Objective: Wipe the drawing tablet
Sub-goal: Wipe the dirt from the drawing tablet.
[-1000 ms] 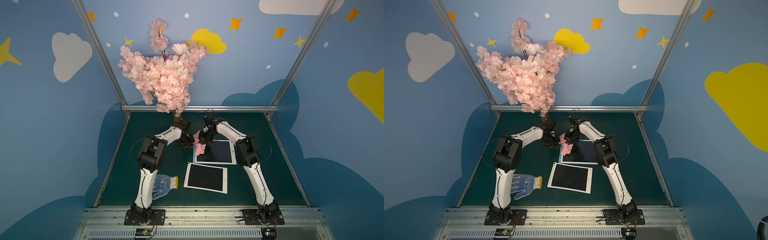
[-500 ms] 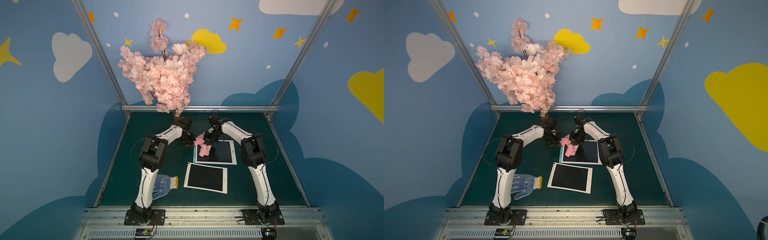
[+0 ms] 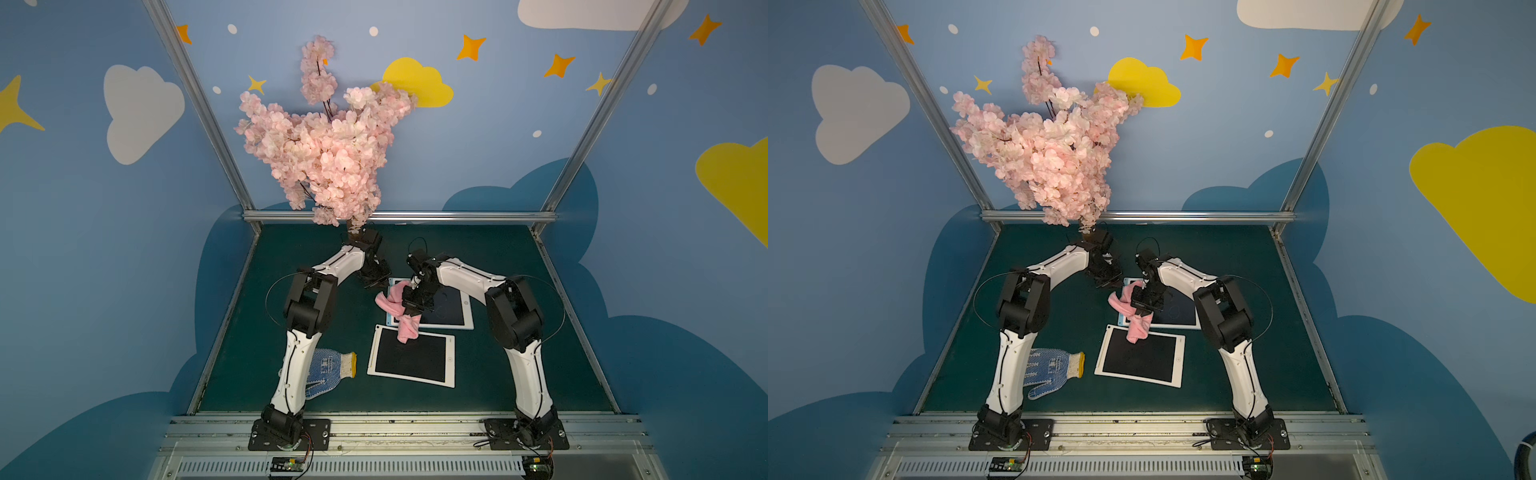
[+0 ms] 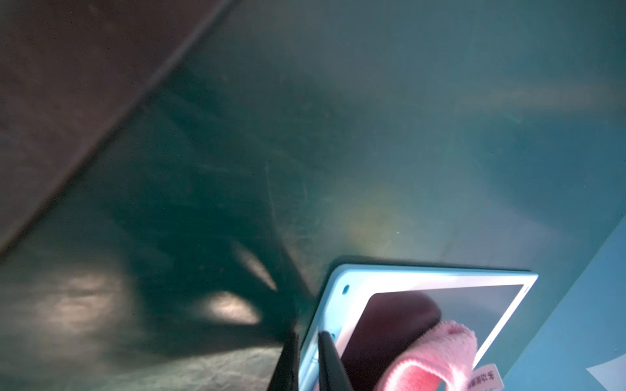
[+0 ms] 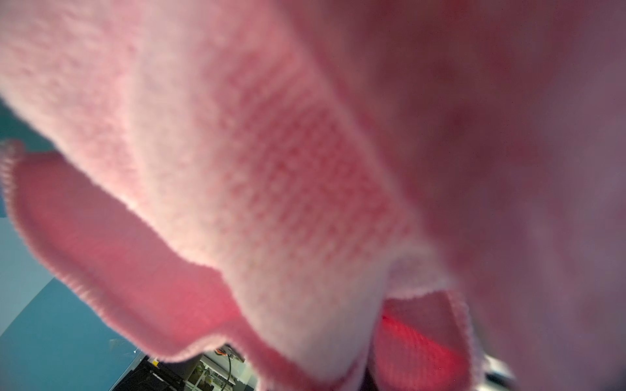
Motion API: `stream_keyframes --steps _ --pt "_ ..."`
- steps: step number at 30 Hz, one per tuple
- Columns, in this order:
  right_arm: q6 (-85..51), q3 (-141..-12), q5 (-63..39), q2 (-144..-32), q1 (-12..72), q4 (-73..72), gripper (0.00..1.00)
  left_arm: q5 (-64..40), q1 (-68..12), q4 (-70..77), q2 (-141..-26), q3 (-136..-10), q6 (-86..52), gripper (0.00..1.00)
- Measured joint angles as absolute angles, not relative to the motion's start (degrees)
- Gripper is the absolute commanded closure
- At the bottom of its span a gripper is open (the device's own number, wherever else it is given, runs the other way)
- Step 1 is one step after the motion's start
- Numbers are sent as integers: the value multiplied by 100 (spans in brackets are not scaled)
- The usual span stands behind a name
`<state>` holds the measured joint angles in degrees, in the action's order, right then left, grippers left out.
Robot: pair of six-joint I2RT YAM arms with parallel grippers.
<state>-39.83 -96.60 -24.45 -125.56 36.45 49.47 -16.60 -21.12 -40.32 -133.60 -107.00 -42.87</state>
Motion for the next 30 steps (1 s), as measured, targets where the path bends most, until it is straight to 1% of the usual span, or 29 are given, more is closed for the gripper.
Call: stream_keyframes --steps 3,10,13,17,27,30 --pt "-3979 -9953 -2449 -12669 3594 5098 100 -1678 -2132 -4034 -13360 -10704 -4285 85" --pt "-3911 -12392 -2493 -14035 3424 5529 100 -1682 -2191 -4047 -13362 -10704 -4281 85" --pt "-3900 -12901 -2552 -14420 3391 5723 100 -1651 -2187 -4051 -13362 -10704 -4281 85" --pt "-3916 -12676 -2622 -14370 3430 5725 100 -1645 -2187 -4106 -13362 -10702 -4265 85" --pt "-4051 -10243 -2731 -12980 3896 5221 100 -1656 -2191 -4110 -13362 -10702 -4263 85" --pt "-4123 -10123 -2773 -12923 3931 5186 100 -1658 -2191 -4110 -13362 -10702 -4263 85"
